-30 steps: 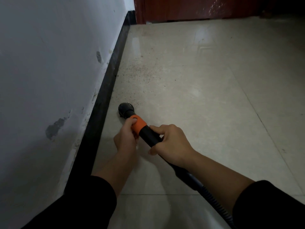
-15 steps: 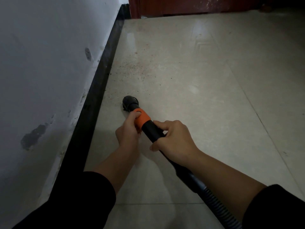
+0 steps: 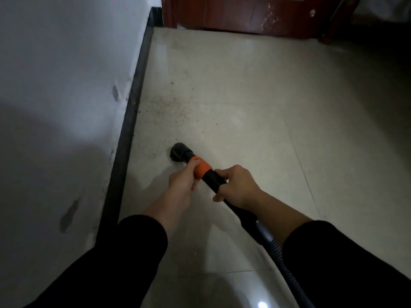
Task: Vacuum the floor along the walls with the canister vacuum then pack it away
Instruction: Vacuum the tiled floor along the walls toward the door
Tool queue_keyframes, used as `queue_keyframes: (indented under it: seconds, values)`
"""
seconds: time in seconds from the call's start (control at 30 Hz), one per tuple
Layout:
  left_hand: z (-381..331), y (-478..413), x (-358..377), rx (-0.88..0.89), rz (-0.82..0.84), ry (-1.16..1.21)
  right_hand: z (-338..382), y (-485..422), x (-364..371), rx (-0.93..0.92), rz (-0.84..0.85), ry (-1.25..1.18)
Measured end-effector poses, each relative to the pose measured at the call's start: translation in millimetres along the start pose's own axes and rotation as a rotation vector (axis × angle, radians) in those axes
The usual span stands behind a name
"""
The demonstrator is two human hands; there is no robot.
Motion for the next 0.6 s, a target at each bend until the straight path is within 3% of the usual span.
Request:
queue_keyframes:
  seconds: [0.6]
  values:
    - [-17.2,-46.8,84.2,0.112,-0.021,-0.082,-74.2,-43.6,-41.7,-0.028,-0.23,0.014]
Point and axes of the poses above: each hand's wrist, its own y-axis away from the middle knuckle, its own x-axis out of the palm, z = x × y, the point moved 10 cm from there along -y, towards the middle knuckle, and after that the axes turned 9 degrees about -x, right-handed, at the moved point
